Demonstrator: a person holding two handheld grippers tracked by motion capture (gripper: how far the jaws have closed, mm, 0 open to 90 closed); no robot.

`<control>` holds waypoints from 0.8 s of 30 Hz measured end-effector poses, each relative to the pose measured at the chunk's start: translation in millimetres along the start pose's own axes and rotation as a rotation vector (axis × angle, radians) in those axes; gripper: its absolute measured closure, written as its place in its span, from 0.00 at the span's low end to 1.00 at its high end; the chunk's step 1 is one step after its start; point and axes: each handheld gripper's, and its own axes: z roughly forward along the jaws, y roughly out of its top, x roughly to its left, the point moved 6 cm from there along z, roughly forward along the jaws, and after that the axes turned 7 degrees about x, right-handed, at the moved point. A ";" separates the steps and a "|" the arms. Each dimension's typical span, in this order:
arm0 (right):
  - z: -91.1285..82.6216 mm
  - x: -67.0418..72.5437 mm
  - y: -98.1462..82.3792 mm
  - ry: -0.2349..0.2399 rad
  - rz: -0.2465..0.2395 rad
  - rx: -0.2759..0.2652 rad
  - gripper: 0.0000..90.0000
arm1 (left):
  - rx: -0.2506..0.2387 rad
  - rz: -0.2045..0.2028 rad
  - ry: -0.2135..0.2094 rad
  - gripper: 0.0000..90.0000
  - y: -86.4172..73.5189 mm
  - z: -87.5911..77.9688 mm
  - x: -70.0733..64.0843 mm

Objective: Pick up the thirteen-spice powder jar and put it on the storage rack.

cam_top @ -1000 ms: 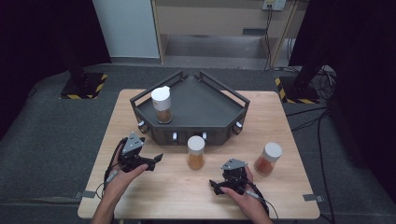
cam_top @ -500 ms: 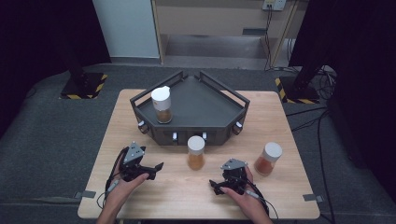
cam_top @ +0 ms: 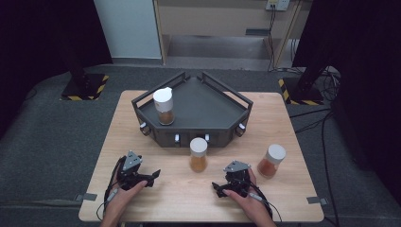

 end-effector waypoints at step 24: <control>0.0 0.0 0.0 0.000 0.000 0.000 0.01 | 0.150 -0.041 0.074 0.02 -4.1 10.9 10.7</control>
